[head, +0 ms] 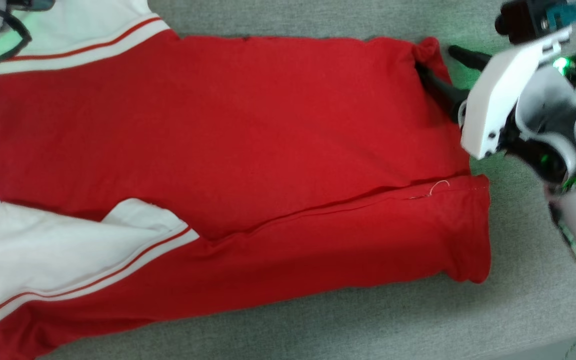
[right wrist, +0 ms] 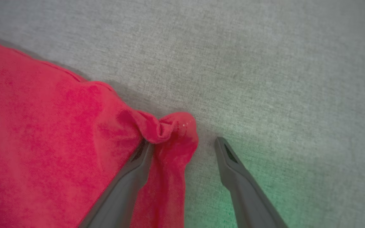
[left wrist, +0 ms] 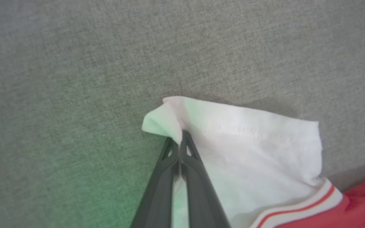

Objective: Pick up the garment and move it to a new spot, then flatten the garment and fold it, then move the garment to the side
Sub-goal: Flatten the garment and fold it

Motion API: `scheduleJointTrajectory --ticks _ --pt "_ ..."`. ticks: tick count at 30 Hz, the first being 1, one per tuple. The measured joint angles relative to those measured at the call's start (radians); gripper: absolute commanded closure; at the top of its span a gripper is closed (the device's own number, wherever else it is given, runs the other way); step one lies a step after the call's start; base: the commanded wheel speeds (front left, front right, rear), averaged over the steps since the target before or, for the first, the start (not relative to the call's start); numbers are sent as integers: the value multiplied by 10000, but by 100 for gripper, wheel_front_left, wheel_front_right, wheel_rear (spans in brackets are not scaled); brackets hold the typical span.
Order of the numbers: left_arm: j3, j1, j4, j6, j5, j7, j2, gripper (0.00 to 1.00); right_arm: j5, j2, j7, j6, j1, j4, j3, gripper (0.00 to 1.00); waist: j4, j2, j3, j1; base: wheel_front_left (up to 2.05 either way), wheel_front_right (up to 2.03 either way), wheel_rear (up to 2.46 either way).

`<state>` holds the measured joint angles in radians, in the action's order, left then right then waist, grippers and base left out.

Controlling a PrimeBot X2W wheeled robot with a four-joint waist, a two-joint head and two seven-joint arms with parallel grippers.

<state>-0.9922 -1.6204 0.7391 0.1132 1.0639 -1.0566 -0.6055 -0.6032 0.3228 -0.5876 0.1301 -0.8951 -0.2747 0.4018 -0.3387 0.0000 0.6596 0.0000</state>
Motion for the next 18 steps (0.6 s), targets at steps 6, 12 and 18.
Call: scheduleJointTrajectory --ticks 6,12,18 --pt "19 -100 161 -113 17 146 151 100 -1371 48 -1760 -2 -1222 -1012 272 0 105 1 89 0 0 0 0" --pt "42 -89 378 -251 96 330 265 100 -1618 -102 -2984 2 -2119 -1902 382 100 164 1 54 0 0 0 0" --pt "58 22 612 -357 121 585 378 100 -1358 -280 -3358 2 -2650 -2449 614 100 193 0 -102 0 0 0 0"
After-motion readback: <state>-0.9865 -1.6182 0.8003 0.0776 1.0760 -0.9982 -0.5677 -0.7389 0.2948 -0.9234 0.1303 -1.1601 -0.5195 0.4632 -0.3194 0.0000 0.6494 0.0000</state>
